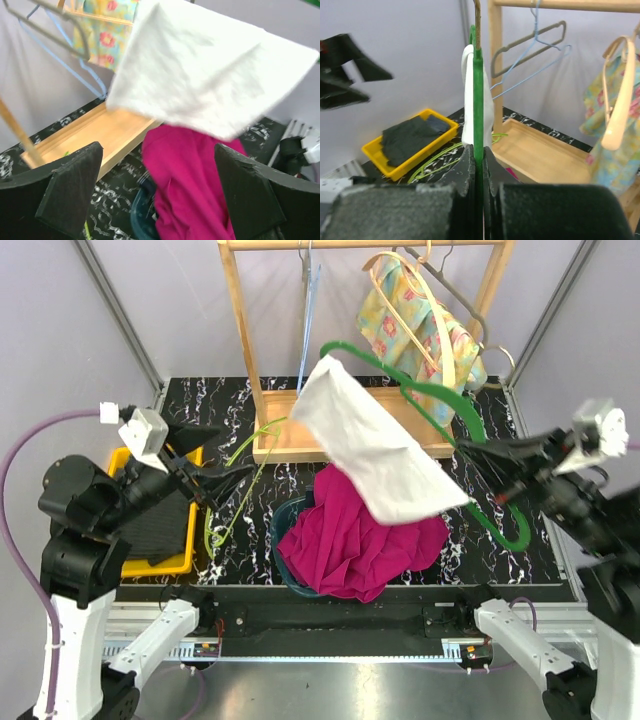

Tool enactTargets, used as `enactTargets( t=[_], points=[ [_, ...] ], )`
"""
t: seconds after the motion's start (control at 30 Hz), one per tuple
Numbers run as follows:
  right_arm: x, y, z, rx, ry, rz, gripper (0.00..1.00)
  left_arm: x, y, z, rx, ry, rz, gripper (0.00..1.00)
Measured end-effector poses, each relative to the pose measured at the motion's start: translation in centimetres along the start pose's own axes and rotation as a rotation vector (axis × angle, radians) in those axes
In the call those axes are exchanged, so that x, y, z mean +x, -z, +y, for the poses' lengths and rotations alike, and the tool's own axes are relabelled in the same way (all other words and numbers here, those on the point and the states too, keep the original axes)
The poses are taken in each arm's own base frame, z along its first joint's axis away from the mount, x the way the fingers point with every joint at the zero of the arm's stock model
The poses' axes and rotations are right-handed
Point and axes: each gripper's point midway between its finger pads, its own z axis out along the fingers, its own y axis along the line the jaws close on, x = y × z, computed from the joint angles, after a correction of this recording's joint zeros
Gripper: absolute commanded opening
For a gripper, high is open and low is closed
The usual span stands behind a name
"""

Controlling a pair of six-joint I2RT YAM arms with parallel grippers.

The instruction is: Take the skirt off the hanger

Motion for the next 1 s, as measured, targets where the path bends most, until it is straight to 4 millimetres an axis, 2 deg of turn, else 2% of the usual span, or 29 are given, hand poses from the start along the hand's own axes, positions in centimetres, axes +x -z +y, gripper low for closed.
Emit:
enactTargets(
  t=[0.1,0.2,0.4,0.57,0.77,0.87,1.0],
  points=[
    [-1.0,2.1,2.0,-0.047,-0.009,-0.001,0.00,-1.3,-1.0,0.0,0.025,0.022,-0.018,0.99],
    [-1.6,3.3,3.3,-0.088,-0.028,-0.006,0.00,-2.2,-1.6,-0.2,0.050,0.042,-0.037,0.99],
    [-1.0,3.4,4.3,-0.131,-0.095,0.019,0.00,-2.2,-1.7,-1.5,0.126,0.102,-0.042,0.99],
    [-1.1,2.4,4.8,-0.177,-0.151,0.019,0.00,0.9,-1.6,-1.8,0.157,0.123,0.002,0.99],
    [-1.9,1.6,5.2,-0.216,-0.191,0.000,0.00,6.1,-3.1,0.0,0.141,0.161,0.101,0.99],
    [-2.1,1.6,5.4,-0.224,-0.199,-0.007,0.00,6.7,-4.1,1.4,0.108,0.141,0.114,0.99],
    [-2.2,1.6,5.6,-0.234,-0.209,-0.008,0.00,6.0,-4.7,2.2,0.088,0.110,0.098,0.99]
  ],
)
